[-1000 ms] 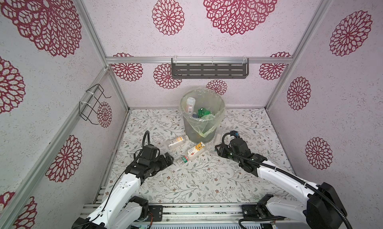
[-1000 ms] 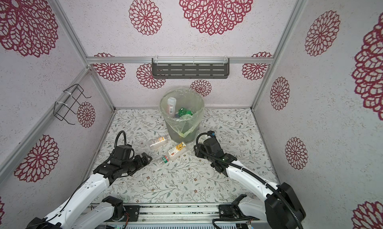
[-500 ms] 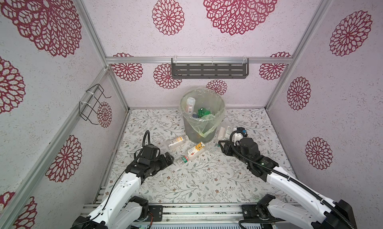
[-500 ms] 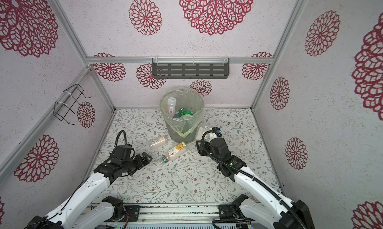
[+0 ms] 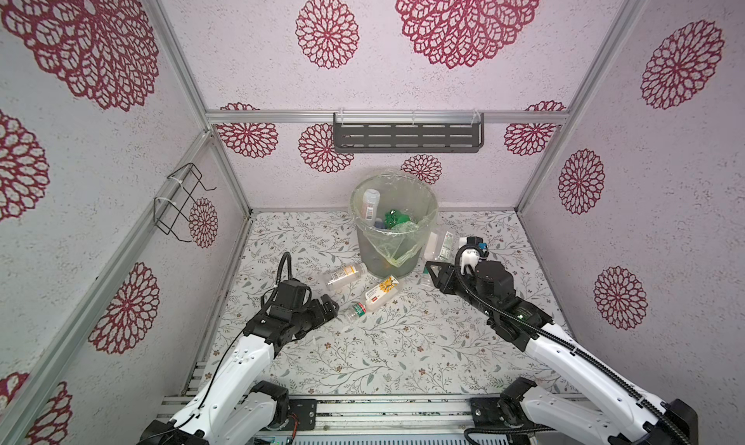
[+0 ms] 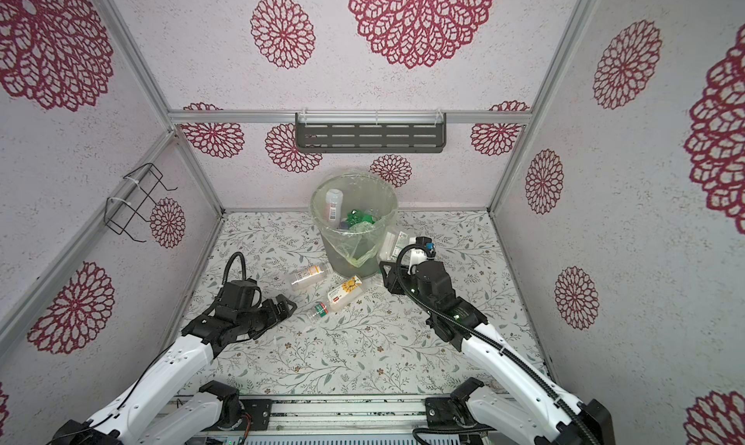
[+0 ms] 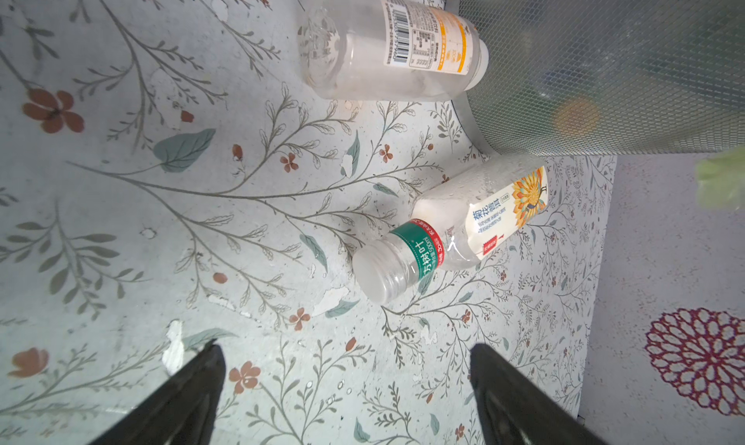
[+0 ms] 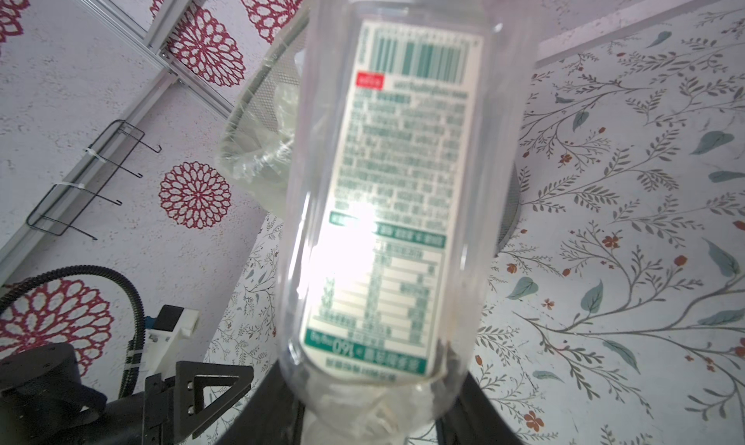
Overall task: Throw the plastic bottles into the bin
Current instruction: 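Carry the clear bottle over the bin and open the right gripper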
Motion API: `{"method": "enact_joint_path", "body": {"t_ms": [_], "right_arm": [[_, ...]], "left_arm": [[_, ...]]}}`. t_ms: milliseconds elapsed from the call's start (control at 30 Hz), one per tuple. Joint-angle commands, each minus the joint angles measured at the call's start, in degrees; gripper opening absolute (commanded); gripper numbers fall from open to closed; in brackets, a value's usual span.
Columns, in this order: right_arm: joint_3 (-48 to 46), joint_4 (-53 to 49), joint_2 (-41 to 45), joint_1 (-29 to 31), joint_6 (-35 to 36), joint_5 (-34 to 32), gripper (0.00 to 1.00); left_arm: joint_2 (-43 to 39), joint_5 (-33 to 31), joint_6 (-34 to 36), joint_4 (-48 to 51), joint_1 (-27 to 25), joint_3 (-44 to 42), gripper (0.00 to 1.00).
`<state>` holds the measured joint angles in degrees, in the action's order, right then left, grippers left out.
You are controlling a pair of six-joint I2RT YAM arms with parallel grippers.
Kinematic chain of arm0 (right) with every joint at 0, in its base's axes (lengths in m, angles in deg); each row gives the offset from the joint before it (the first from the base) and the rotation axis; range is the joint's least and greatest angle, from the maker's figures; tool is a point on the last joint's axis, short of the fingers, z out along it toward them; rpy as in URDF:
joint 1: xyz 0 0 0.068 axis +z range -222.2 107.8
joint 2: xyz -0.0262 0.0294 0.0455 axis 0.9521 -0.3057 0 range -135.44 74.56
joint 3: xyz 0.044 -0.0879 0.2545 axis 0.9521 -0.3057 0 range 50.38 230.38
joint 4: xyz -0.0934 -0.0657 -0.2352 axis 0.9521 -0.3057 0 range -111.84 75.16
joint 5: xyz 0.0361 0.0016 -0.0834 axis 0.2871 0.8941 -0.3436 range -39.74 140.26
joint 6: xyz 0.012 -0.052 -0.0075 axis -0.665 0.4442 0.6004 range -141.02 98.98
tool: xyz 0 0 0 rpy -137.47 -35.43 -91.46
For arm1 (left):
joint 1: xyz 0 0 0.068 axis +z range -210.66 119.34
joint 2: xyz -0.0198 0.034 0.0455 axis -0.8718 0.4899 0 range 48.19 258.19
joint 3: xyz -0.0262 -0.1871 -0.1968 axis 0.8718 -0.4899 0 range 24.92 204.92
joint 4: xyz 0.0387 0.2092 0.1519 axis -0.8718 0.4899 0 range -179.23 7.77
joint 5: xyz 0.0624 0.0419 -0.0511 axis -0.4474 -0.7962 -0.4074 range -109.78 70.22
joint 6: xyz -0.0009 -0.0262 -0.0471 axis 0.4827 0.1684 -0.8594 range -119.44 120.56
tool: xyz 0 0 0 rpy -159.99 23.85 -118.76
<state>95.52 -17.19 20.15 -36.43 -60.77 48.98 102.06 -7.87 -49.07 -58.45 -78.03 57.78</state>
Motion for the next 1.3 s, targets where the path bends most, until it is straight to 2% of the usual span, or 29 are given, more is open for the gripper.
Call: {"method": "enact_joint_path", "body": {"t_ms": [0,533,800,933,1067,1133,1233,1267], "right_arm": [[1.4,2.14,2.76,-0.31,1.55,-0.68,0.43],[-7.39,1.37,15.82,-0.31,2.26,-3.5,0.43],[-8.28,0.09,17.74,-0.31,2.6,-4.08,0.43],[-4.42,1.79,13.68,-0.3,3.75,-3.1,0.43],[2.14,5.17,5.89,-0.35,4.78,-1.81,0.43],[7.31,6.8,0.5,-0.35,5.09,-1.27,0.43],[19.9,3.56,-9.93,-0.35,2.86,-3.86,0.44],[24.98,1.29,-13.65,-0.22,1.81,-4.96,0.5]], "left_arm": [[-0.78,-0.21,-0.21,-0.29,-0.34,1.68,0.97],[-0.39,-0.03,-0.3,-0.89,-0.35,1.59,0.97],[0.19,1.05,-0.38,-1.78,-0.32,1.95,0.97],[-0.24,0.77,-0.37,-1.37,-0.38,2.12,0.97],[-1.08,0.27,-0.47,-1.0,-0.35,1.86,0.97],[-1.37,0.14,-0.38,-0.73,-0.31,1.93,0.97],[-1.72,-0.73,-0.21,0.42,-0.38,2.96,0.97],[-1.83,-1.24,-0.12,0.82,-0.32,3.52,0.97]]}}
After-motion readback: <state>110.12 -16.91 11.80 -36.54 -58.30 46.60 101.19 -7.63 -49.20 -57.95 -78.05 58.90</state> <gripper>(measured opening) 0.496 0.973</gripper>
